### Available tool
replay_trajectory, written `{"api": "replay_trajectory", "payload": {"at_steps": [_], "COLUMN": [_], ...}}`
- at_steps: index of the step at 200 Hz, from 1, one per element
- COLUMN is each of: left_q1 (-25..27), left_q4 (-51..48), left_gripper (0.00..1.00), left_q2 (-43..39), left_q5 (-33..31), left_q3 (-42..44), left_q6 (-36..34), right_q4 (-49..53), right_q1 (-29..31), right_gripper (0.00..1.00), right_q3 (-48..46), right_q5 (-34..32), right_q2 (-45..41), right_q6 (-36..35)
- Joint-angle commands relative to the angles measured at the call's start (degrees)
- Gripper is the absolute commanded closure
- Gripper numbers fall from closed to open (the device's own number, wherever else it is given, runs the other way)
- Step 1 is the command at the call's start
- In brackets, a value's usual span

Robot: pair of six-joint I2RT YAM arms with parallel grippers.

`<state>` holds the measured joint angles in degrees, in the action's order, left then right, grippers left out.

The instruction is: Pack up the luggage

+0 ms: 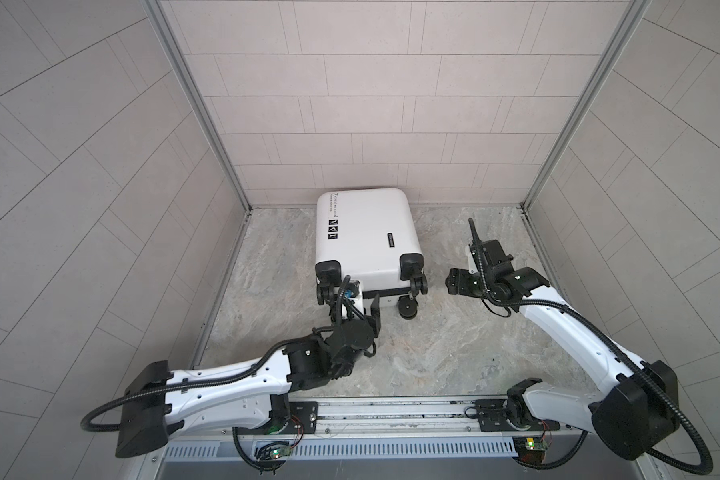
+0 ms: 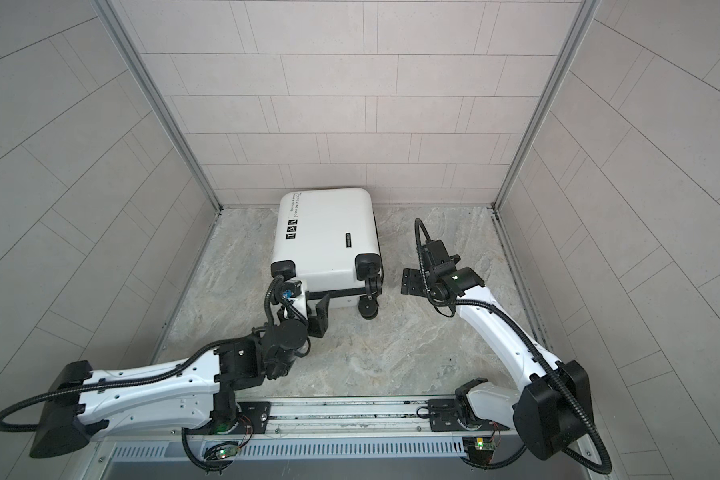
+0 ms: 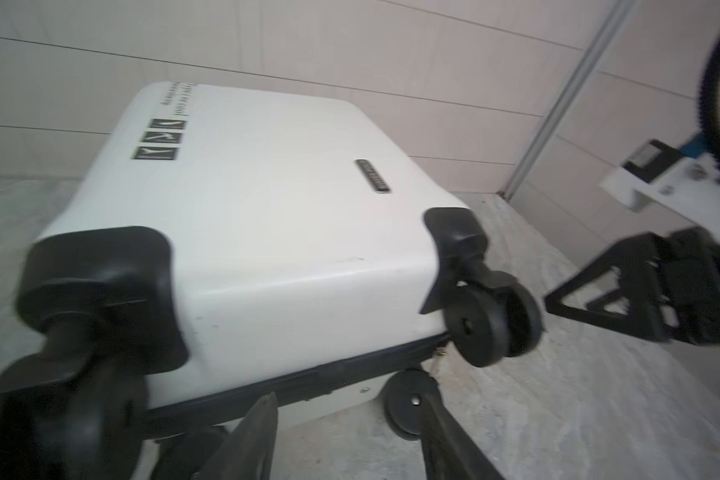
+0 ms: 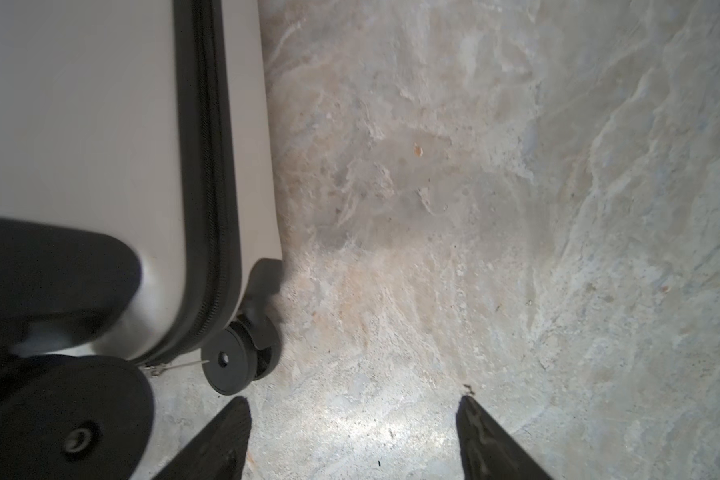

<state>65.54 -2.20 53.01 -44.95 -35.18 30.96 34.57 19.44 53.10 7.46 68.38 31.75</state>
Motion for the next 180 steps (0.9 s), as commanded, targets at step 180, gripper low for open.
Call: {"api": "replay_trajectory", "payload": {"at_steps": [180], "left_q1": [-39.6], "left_q4": [-22.6], "left_gripper": [0.4], "left_q2": [-0.8], "left_q5": [20.9], "left_q3": [-0.9], "left_q6": [2.0], "right_q4": [-38.4], "right_q1": [18.6], "right_gripper": [0.23], "right_q3": [-21.9], "right_q5": [-7.9], "right_q2": [-4.9], "right_q6": [-3.9]}}
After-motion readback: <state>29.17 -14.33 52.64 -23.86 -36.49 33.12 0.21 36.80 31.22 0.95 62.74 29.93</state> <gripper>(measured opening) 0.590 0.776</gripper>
